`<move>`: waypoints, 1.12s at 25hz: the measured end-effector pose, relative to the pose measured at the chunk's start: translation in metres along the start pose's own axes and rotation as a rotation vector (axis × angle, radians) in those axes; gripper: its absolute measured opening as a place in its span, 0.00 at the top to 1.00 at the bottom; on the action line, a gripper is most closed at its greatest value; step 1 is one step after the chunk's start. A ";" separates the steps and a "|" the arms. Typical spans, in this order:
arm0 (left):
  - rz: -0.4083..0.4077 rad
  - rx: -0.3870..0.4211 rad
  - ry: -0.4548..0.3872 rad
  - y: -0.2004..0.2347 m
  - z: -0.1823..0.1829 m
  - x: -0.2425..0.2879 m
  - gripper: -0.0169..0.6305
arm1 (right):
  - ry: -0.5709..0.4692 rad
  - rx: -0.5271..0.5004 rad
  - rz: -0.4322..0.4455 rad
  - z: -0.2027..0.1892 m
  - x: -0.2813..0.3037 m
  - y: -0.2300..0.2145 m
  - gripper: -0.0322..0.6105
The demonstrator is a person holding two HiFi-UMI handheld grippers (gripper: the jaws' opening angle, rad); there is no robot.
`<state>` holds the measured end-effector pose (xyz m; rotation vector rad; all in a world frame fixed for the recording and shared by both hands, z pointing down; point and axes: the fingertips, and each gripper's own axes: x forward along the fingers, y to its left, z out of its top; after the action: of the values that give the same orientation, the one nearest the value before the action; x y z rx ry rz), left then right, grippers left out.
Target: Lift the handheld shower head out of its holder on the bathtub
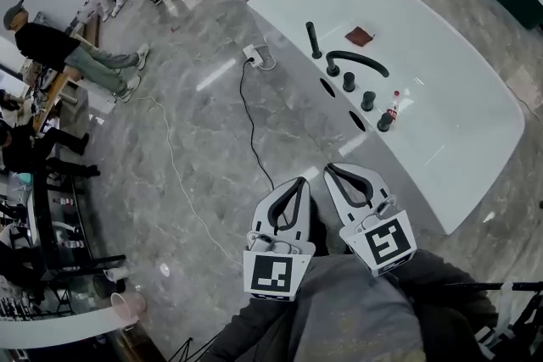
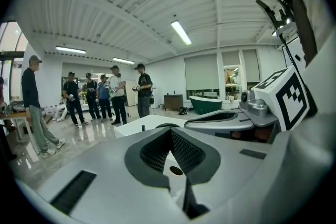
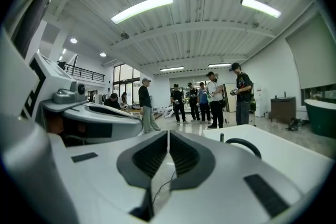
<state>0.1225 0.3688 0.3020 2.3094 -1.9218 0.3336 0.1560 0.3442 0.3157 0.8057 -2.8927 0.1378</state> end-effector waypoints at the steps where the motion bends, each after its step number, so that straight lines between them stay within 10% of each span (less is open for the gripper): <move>1: -0.001 -0.004 -0.005 0.010 -0.001 0.006 0.97 | 0.010 -0.001 -0.005 -0.003 0.011 -0.002 0.94; 28: -0.119 -0.057 -0.013 0.201 0.020 0.149 0.97 | 0.068 -0.007 -0.126 0.037 0.226 -0.072 0.94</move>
<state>-0.0471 0.1846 0.3090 2.3815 -1.7659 0.2487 -0.0020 0.1634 0.3182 0.9593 -2.7683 0.1383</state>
